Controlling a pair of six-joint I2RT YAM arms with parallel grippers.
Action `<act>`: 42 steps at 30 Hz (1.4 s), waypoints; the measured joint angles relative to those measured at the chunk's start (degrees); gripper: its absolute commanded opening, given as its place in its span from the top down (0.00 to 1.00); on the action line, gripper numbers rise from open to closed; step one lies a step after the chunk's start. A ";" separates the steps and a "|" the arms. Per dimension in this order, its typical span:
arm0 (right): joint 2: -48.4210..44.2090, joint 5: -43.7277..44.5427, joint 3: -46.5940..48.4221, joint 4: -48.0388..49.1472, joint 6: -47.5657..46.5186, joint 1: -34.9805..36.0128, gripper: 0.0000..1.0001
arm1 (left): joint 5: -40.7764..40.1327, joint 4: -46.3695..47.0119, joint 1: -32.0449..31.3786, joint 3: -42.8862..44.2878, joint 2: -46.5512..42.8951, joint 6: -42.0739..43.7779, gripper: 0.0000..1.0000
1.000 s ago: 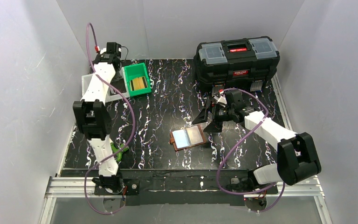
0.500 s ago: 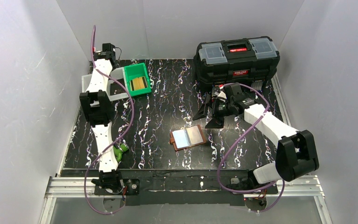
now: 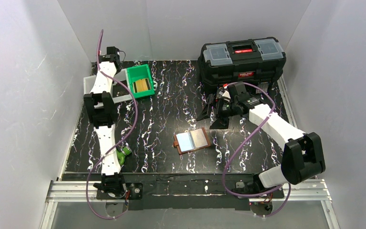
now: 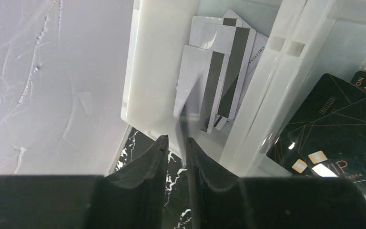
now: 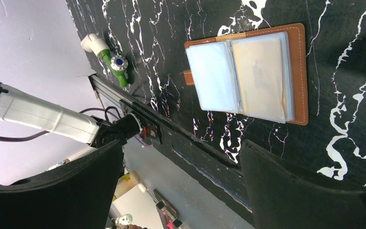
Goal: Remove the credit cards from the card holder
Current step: Place the credit card in the storage box.
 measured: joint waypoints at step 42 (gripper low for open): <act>0.84 19.83 -0.81 -4.95 -5.56 7.18 0.27 | 60.97 20.91 -25.76 -66.19 -51.13 -24.80 0.32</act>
